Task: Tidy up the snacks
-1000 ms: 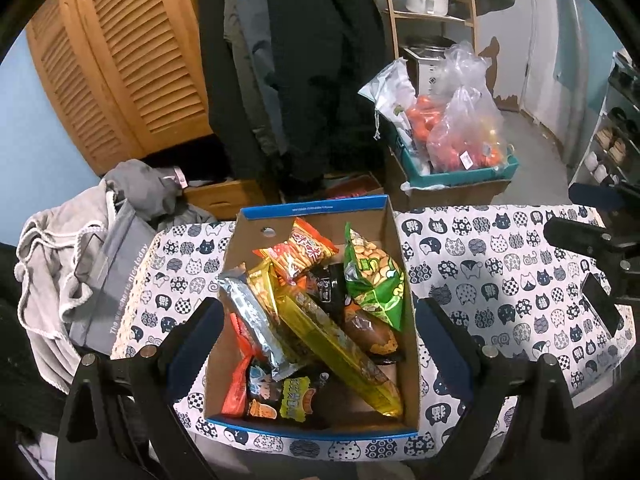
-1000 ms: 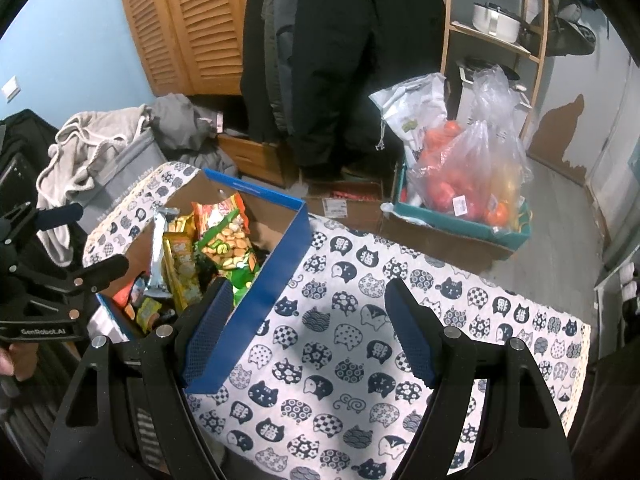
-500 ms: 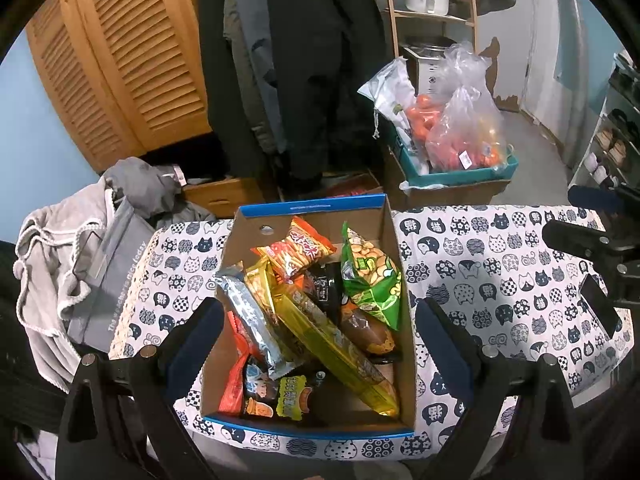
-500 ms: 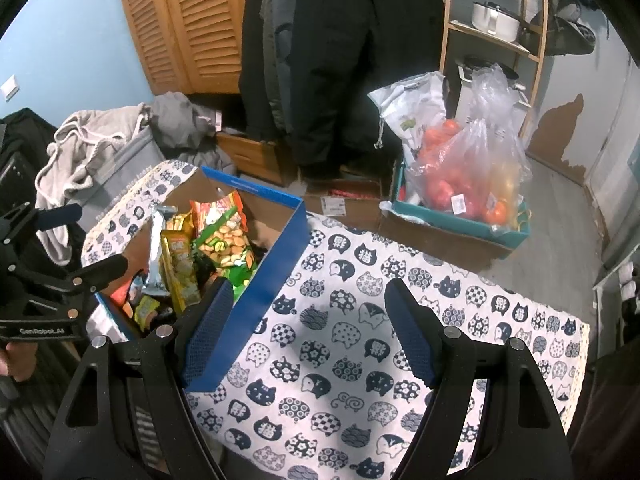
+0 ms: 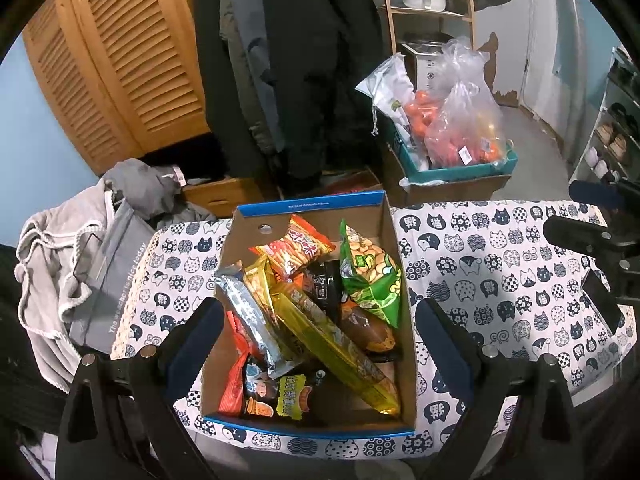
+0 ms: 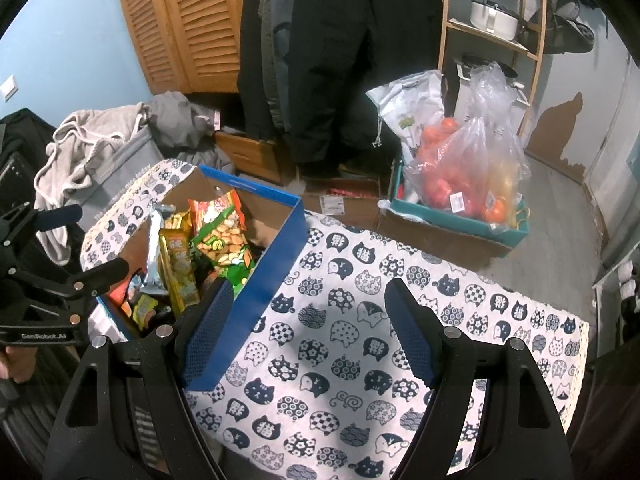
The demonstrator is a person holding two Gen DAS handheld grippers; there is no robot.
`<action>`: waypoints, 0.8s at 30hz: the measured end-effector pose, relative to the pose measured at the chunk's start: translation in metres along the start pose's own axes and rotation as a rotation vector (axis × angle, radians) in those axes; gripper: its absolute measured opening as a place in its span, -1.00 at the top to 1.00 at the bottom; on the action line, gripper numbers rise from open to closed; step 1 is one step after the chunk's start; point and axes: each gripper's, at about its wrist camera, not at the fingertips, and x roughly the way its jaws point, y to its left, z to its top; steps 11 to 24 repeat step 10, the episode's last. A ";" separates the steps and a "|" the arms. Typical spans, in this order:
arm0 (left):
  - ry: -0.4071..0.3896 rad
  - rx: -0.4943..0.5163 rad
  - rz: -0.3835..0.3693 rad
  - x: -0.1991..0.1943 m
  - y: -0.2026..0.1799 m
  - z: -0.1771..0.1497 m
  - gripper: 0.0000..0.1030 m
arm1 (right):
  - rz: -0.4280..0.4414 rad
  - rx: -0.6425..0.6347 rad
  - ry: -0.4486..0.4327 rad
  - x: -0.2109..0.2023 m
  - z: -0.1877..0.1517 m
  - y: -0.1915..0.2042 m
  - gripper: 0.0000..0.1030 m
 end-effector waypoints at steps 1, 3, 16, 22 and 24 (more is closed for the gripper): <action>0.003 0.000 0.001 0.001 0.000 0.000 -0.89 | 0.000 0.000 0.001 0.000 0.000 -0.001 -0.50; 0.011 0.005 0.003 0.002 -0.001 -0.001 -0.89 | 0.000 -0.003 0.002 0.000 -0.002 -0.001 -0.50; 0.011 0.005 0.002 0.003 0.000 -0.003 -0.89 | 0.002 -0.001 0.004 0.000 -0.004 -0.002 -0.50; 0.011 0.005 0.002 0.003 0.000 -0.003 -0.89 | 0.002 -0.001 0.004 0.000 -0.004 -0.002 -0.50; 0.011 0.005 0.002 0.003 0.000 -0.003 -0.89 | 0.002 -0.001 0.004 0.000 -0.004 -0.002 -0.50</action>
